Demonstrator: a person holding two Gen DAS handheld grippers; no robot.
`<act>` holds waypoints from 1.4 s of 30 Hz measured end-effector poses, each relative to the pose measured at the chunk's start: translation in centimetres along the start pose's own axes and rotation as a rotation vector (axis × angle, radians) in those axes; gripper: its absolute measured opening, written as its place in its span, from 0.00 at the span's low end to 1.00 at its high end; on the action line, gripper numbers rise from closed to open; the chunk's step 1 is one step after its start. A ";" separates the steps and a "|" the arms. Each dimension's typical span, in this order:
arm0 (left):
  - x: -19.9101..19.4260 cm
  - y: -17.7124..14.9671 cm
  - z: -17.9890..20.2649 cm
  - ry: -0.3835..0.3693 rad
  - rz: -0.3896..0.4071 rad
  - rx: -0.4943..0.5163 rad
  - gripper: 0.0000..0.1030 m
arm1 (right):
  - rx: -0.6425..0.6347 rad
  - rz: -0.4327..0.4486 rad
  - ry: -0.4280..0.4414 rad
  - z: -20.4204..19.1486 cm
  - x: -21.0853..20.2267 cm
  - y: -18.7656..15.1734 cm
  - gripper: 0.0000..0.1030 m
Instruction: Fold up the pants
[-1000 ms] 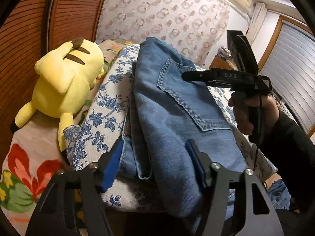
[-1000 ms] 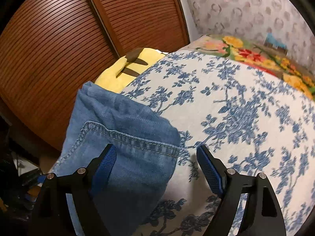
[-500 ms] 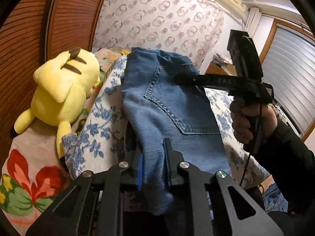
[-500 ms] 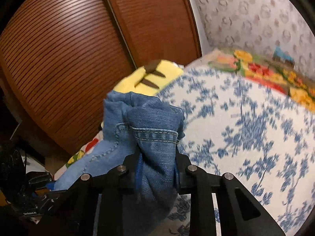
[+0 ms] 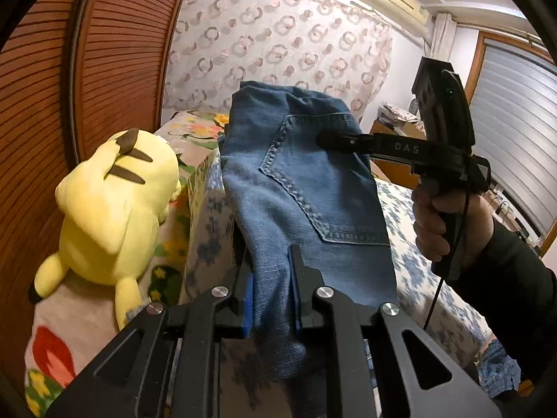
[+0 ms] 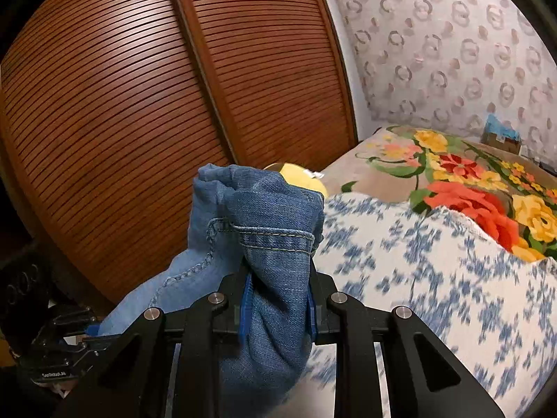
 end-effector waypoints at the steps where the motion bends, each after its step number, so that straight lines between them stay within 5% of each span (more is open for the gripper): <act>1: 0.6 0.6 -0.2 0.002 -0.001 0.002 0.17 | 0.006 0.004 -0.001 0.6 0.5 0.3 0.24; 22: 10.8 8.7 -3.7 0.044 -0.042 0.037 0.16 | 0.057 0.015 -0.014 9.7 11.6 5.5 0.24; 33: 13.4 7.7 -4.8 0.084 -0.097 0.031 0.17 | 0.029 -0.095 -0.072 11.7 16.1 5.5 0.38; 42: 13.8 7.3 -4.9 0.107 -0.109 0.037 0.17 | -0.069 -0.090 -0.191 10.9 15.2 7.5 0.46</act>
Point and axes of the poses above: each gripper's, at about its wrist camera, not at the fingertips, and x roughly the way its jaws point, z to its right, y to its top, the point moved 3 cm from there along x, roughly the way its jaws point, and after that the axes turned 3 degrees about z, right-handed, at the moved point
